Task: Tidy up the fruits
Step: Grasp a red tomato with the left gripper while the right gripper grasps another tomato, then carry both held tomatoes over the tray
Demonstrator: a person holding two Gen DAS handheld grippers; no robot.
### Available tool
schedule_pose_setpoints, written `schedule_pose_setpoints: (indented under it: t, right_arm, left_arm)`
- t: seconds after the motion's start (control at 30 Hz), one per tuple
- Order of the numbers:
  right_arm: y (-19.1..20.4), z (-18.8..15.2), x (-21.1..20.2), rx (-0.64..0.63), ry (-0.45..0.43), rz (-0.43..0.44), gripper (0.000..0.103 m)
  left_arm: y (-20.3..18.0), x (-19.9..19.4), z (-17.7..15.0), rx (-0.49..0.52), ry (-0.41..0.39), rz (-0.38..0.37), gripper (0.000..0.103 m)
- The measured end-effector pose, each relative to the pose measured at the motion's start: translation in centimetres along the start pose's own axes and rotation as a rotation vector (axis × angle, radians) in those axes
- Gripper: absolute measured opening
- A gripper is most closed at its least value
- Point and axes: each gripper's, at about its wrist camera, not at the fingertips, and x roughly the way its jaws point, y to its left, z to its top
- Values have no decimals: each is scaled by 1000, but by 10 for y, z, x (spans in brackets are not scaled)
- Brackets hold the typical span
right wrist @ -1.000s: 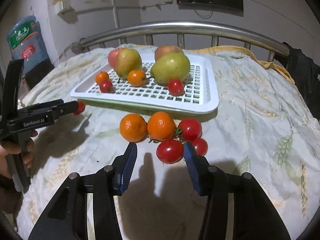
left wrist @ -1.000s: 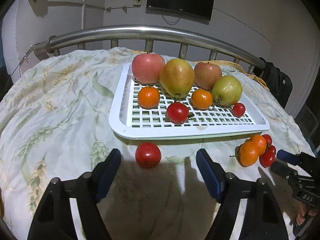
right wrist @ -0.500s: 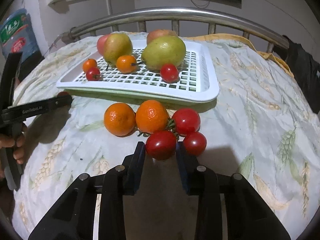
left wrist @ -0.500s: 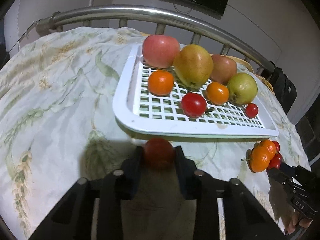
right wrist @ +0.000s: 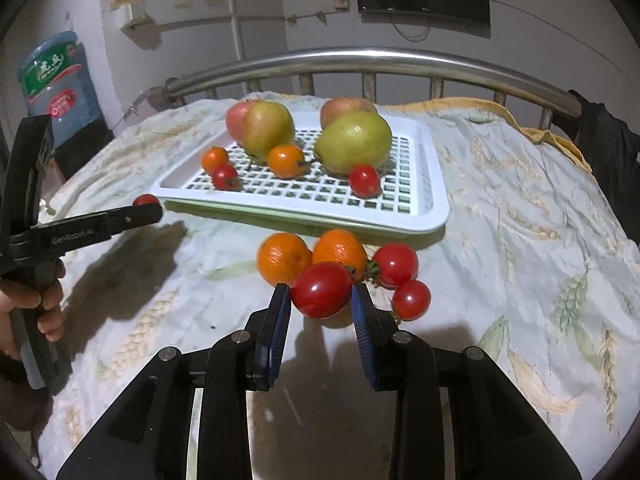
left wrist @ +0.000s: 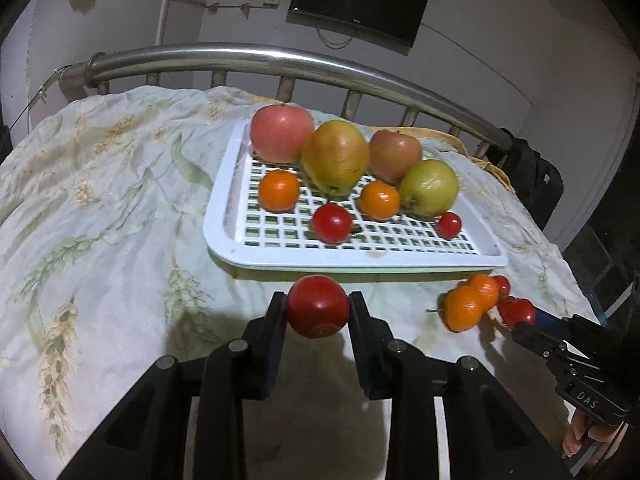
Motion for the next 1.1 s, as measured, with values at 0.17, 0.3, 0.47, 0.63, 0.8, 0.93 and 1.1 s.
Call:
schedule_pose_setpoints:
  t: [0.17, 0.3, 0.47, 0.63, 0.8, 0.93, 1.1]
  right_arm:
    - [6, 3, -9, 0, -36, 21, 30]
    - [10, 5, -14, -7, -60, 33, 30]
    - [11, 5, -16, -5, -64, 32, 30]
    - [2, 12, -20, 29, -78, 30, 30]
    - [-12, 23, -24, 68, -88, 37, 30]
    - [-16, 32, -28, 73, -98, 38, 30]
    - [-17, 43, -24, 66, -95, 41, 30]
  left_arm:
    - [-13, -12, 2, 32, -36, -25, 33]
    - [-20, -18, 3, 53, -51, -40, 33]
    - [-21, -19, 6, 55, -56, -40, 33]
    - [-19, -21, 9, 42, -61, -38, 33]
    - [-18, -21, 14, 39, -61, -34, 33]
    - [-17, -19, 19, 40, -61, -24, 33]
    - [-9, -13, 28, 26, -52, -1, 33]
